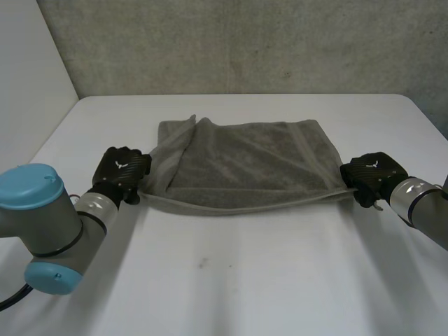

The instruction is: Fold the towel.

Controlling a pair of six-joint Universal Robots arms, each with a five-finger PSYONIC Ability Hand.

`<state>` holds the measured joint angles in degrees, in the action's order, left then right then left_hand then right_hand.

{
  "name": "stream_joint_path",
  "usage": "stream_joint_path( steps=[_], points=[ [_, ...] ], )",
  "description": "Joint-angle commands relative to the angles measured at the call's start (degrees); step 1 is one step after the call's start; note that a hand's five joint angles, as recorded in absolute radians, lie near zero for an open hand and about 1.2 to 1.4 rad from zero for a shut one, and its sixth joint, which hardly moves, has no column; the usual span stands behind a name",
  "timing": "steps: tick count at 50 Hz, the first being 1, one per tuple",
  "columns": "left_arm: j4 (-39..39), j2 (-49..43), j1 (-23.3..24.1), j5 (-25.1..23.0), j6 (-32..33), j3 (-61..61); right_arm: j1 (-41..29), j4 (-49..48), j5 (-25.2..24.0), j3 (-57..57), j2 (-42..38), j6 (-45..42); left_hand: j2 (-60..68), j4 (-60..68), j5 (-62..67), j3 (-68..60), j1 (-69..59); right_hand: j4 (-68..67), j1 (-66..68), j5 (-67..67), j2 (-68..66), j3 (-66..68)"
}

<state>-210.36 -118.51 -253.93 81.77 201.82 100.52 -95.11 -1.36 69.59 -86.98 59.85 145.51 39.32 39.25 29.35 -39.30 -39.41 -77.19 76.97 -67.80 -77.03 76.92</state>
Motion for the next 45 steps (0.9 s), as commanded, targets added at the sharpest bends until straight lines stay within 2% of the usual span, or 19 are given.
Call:
stream_joint_path(
  steps=[1,9,16,29,31,32,40,42,45],
  points=[
    [-0.40,-0.32,-0.52,-1.17,-0.02,0.46,-0.16,-0.30,0.02,-0.65,-0.08,0.03,6.89,6.96,6.86,-6.92,-6.81,-2.81,3.03,-2.20,-2.97,3.08],
    [-0.48,-2.33,-0.87,-6.88,0.33,-0.67,-0.51,-0.83,0.02,-1.18,-0.26,0.03,6.89,6.96,6.86,-6.92,-6.81,-2.81,3.03,-2.20,-2.97,3.08],
    [-0.22,-5.59,-1.66,-7.59,0.33,-3.83,-0.51,-0.92,0.02,-1.44,-0.44,0.03,8.23,8.30,8.20,-8.25,-8.14,-2.81,3.03,-2.20,-2.97,3.08],
    [0.22,-9.29,-2.27,-7.24,4.37,-7.01,-0.43,-1.36,0.11,-1.35,-0.52,0.03,25.73,25.80,25.70,-25.76,-25.65,-2.81,3.03,-2.20,-2.97,3.08],
    [0.22,-9.20,-2.27,-7.16,5.68,-6.57,-0.34,-1.36,0.11,-1.27,-0.52,0.03,38.45,38.52,38.42,-38.47,-38.36,-2.81,3.03,-2.20,-2.97,3.08],
    [0.22,-9.20,-2.27,-7.15,5.69,-6.57,-0.34,-1.36,0.11,-1.26,-0.52,0.03,38.52,38.59,38.49,-38.54,-38.43,-2.81,3.03,-2.20,-2.97,3.08],
    [1.19,-5.15,-2.45,-6.63,9.73,-2.70,-0.25,-1.54,0.55,-1.09,0.00,0.03,40.68,40.75,40.65,-40.70,-40.59,-2.81,3.03,-2.20,-2.97,3.08],
    [2.32,0.53,-2.62,-4.79,14.37,1.41,-0.34,-0.84,0.81,-0.74,1.05,0.03,40.68,40.75,40.65,-40.70,-40.59,-2.81,3.03,-2.20,-2.97,3.08],
    [3.03,3.99,-2.71,-3.29,17.03,3.63,-0.34,-0.31,0.99,-0.83,2.29,-0.32,40.68,40.75,40.65,-40.70,-40.59,-2.81,3.03,-2.20,-2.97,3.08]
  ],
)
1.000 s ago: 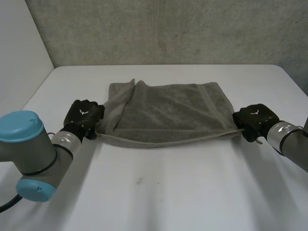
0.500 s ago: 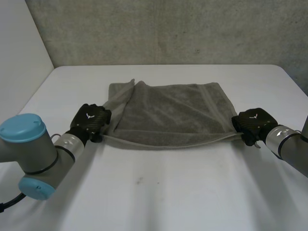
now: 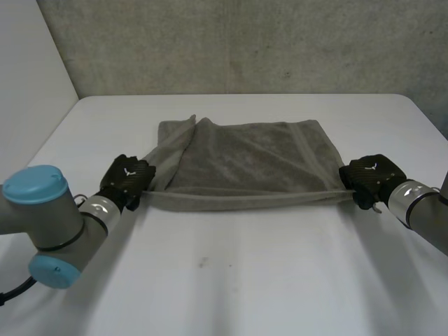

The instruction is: Fold the towel.

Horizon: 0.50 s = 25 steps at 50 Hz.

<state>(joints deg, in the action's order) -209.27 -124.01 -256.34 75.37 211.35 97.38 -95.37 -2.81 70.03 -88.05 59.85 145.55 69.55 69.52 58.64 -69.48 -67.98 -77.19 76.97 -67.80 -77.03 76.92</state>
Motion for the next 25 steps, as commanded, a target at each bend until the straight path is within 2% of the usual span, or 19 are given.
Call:
stream_joint_path(
  steps=[1,7,11,16,21,25],
  points=[
    [2.72,12.97,-0.39,4.68,10.02,9.03,-0.08,2.44,0.64,0.16,4.03,-0.70,10.45,10.48,11.36,-10.52,-12.02,-2.81,3.03,-2.20,-2.97,3.08],
    [6.67,26.60,0.40,9.18,15.31,18.08,0.27,10.87,0.37,-0.28,10.88,-1.84,10.45,10.48,11.36,-10.52,-12.02,-2.81,3.03,-2.20,-2.97,3.08],
    [10.28,33.58,0.67,9.44,16.19,21.27,0.18,13.97,0.37,-0.89,15.03,-2.90,10.45,10.48,11.36,-10.52,-12.02,-2.81,3.03,-2.20,-2.97,3.08],
    [19.49,43.84,2.68,9.27,16.19,24.69,0.36,19.40,0.55,-3.00,23.36,-7.28,10.45,10.48,11.36,-10.52,-12.02,-2.81,3.03,-2.20,-2.97,3.08],
    [23.28,47.28,5.05,9.09,16.19,24.96,0.62,23.71,0.37,-4.06,29.16,-9.84,10.45,10.48,11.36,-10.52,-12.02,-2.81,3.03,-2.20,-2.97,3.08],
    [24.08,47.37,5.15,9.18,16.37,24.87,1.41,26.19,0.64,-4.32,30.50,-11.25,10.45,10.48,11.36,-10.52,-12.02,-2.81,3.03,-2.20,-2.97,3.08]
  ],
)
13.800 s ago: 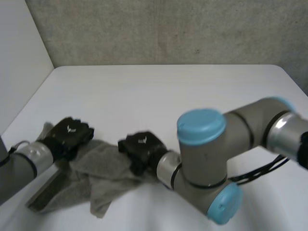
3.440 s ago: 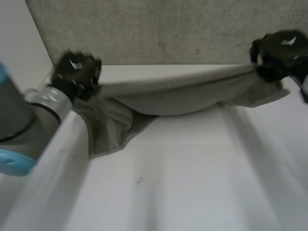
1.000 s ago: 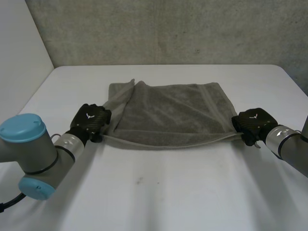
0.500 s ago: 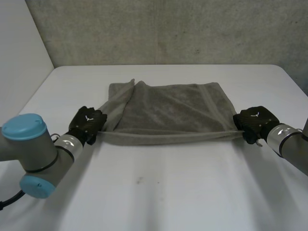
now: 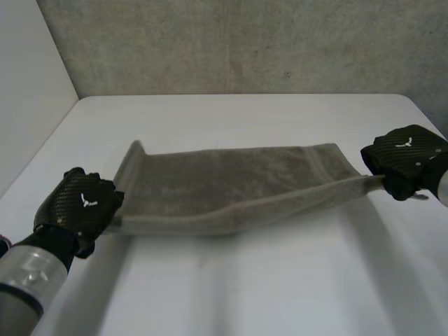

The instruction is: Fold the towel.

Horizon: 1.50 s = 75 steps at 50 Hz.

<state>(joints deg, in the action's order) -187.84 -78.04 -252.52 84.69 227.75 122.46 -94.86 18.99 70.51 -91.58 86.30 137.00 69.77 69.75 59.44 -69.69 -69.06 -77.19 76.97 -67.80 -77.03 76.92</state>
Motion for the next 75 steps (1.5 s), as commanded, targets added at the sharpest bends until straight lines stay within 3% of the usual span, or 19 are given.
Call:
stream_joint_path(
  steps=[1,13,24,32,38,43,44,46,52,54,59,65,75],
  points=[
    [2.83,1.40,1.06,-0.23,-0.11,-0.21,1.69,6.21,0.06,-0.88,4.23,-3.75,10.23,10.25,10.56,-10.31,-10.94,-2.81,3.03,-2.20,-2.97,3.08],
    [3.36,-1.50,0.80,-0.49,0.07,0.41,4.51,9.31,-0.20,-2.63,1.77,-12.37,10.23,10.25,10.56,-10.31,-10.94,-2.81,3.03,-2.20,-2.97,3.08],
    [-5.08,-20.23,0.53,-0.67,0.07,-10.84,3.28,2.54,0.59,6.24,-14.40,-11.76,10.23,10.25,10.56,-10.31,-10.94,-2.81,3.03,-2.20,-2.97,3.08],
    [-6.40,-40.15,0.53,-0.67,0.07,-30.85,-3.13,-4.22,3.75,23.70,-30.81,-7.90,10.23,10.25,10.56,-10.31,-10.94,-2.81,3.03,-2.20,-2.97,3.08],
    [-6.49,-47.47,0.53,-0.67,0.07,-40.46,-5.16,-5.11,5.60,33.40,-37.96,-5.78,10.23,10.25,10.56,-10.31,-10.94,-2.81,3.03,-2.20,-2.97,3.08],
    [-6.83,-56.24,0.53,-0.84,0.15,-55.80,-6.91,-7.03,5.86,48.82,-46.98,-4.64,10.23,10.25,10.56,-10.31,-10.94,-2.81,3.03,-2.20,-2.97,3.08],
    [-6.84,-56.26,0.53,-0.84,0.15,-55.84,-6.92,-7.04,5.86,48.87,-47.01,-4.64,10.23,10.25,10.56,-10.31,-10.94,-2.81,3.03,-2.20,-2.97,3.08],
    [-8.06,-59.50,0.53,-1.72,0.15,-66.51,-8.05,-10.71,6.91,61.54,-50.86,-4.64,10.23,10.25,10.56,-10.31,-10.94,-2.81,3.03,-2.20,-2.97,3.08],
    [-11.85,-60.39,0.62,-2.07,-1.08,-82.91,-8.32,-18.38,8.06,82.00,-53.16,-1.12,10.23,10.25,10.56,-10.31,-10.94,-2.81,3.03,-2.20,-2.97,3.08],
    [-12.55,-58.73,1.06,-1.55,-4.04,-89.13,-8.32,-22.58,8.33,88.31,-51.76,7.27,10.23,10.25,10.56,-10.31,-10.94,-2.81,3.03,-2.20,-2.97,3.08],
    [-12.55,-53.90,1.15,-1.28,-10.55,-87.94,-8.23,-23.31,7.89,86.24,-47.11,17.14,10.23,10.25,10.56,-10.31,-10.94,-2.81,3.03,-2.20,-2.97,3.08],
    [-12.81,-50.90,0.53,-1.37,-13.56,-78.96,-7.71,-18.03,6.74,77.96,-44.64,15.84,10.23,10.25,10.56,-10.31,-10.94,-2.81,3.03,-2.20,-2.97,3.08],
    [-14.74,-48.00,-1.05,-3.74,-13.38,-50.61,-7.09,-8.28,3.85,53.57,-43.84,9.52,10.23,10.25,10.56,-10.31,-10.94,-2.81,3.03,-2.20,-2.97,3.08]
  ],
)
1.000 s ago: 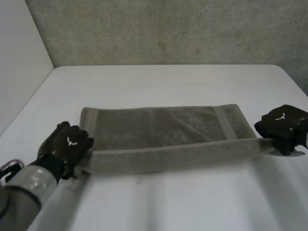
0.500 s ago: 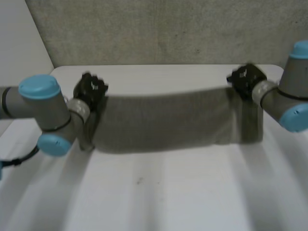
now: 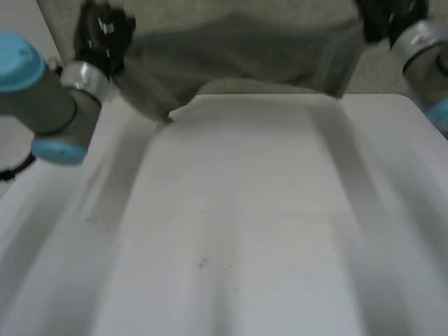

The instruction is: Fold the towel.

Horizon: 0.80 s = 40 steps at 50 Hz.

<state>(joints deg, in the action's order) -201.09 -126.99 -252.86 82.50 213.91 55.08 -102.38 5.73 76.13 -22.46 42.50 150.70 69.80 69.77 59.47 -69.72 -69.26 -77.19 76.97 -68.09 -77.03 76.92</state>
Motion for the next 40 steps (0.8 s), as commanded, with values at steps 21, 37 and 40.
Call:
stream_joint_path(
  steps=[21,37,40],
  points=[
    [-5.71,10.61,-3.69,-8.59,12.24,51.26,7.36,-2.47,-10.12,-57.94,18.75,-5.77,10.20,10.23,10.53,-10.28,-10.74,-2.81,3.03,-1.91,-2.97,3.08],
    [-18.89,7.11,-3.96,-7.80,11.97,51.53,8.42,-5.12,-10.39,-60.15,18.06,-5.77,-17.87,-17.84,-17.53,17.79,17.33,-2.81,3.03,-1.91,-2.97,3.08],
    [-19.34,6.05,-4.13,-7.80,12.15,51.35,8.51,-5.20,-10.21,-60.33,17.97,-5.77,-17.87,-17.84,-17.53,17.79,17.33,-2.81,3.03,-1.91,-2.97,3.08]
  ],
)
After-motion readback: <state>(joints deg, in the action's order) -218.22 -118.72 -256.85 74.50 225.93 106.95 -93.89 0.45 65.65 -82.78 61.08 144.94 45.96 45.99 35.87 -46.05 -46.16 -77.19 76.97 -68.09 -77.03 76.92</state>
